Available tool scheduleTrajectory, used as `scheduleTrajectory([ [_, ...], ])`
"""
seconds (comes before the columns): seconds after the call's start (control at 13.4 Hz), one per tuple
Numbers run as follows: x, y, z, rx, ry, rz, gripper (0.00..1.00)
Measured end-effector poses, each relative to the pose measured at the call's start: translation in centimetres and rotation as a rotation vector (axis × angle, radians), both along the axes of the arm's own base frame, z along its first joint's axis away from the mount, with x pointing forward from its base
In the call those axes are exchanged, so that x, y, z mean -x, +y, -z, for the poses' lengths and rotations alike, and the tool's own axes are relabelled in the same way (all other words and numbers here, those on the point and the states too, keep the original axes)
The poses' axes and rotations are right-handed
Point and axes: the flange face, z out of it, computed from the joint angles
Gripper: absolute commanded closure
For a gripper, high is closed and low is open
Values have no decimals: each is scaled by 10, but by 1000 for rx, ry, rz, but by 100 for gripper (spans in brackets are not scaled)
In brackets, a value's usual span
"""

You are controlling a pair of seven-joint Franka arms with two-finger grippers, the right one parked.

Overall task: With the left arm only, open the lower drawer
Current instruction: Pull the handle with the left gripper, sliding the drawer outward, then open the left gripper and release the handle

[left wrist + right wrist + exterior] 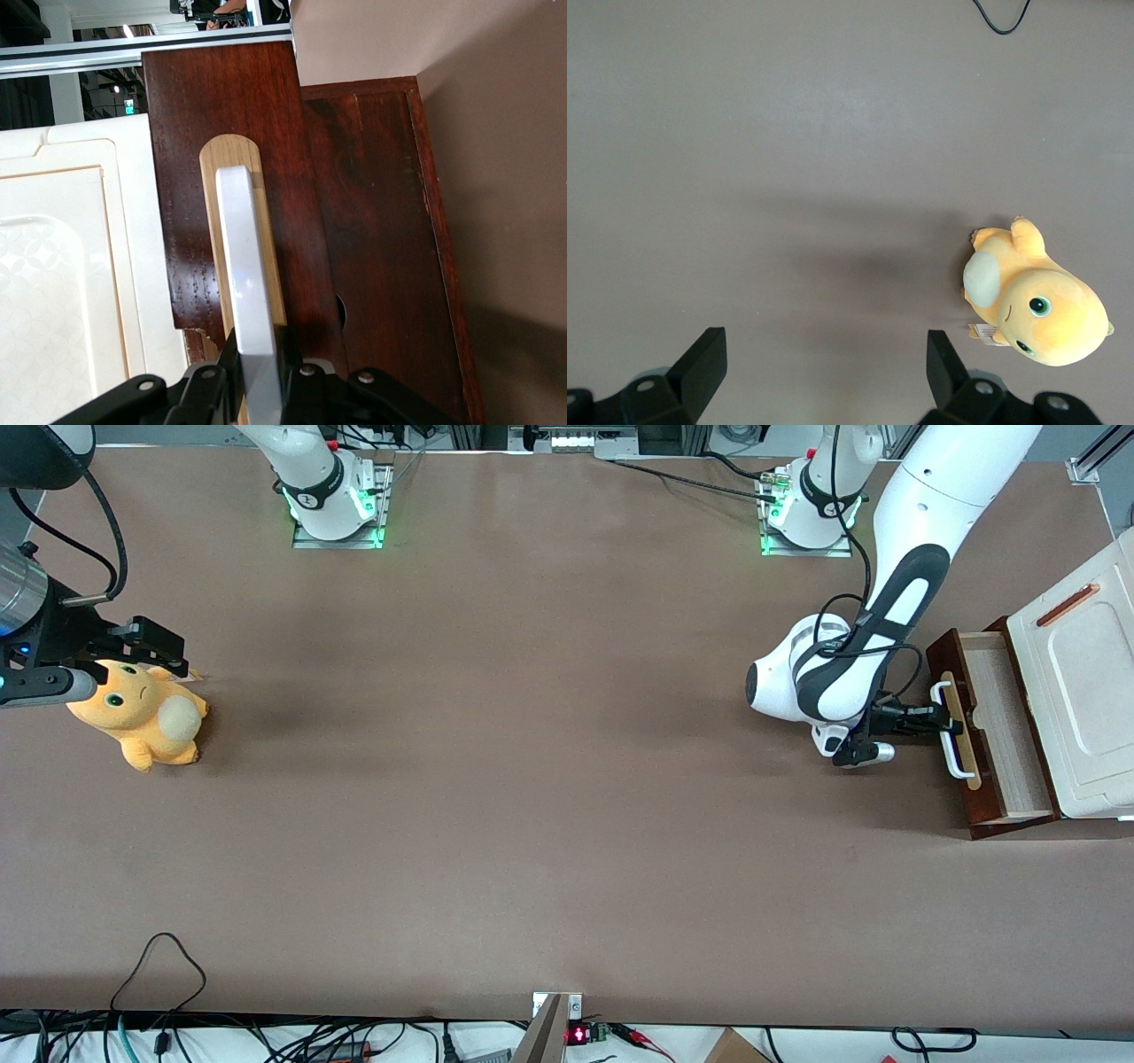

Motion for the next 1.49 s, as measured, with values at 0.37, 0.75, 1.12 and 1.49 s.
scheduleTrajectory([
  [0.37,0,-5,0,6,2,7,99],
  [0.75,-1,-15,0,34,26,37,0],
  [1.12,-14,-52,-11,110,39,80,0],
  [1.49,-56,-81,-101,476,-16,-186,0],
])
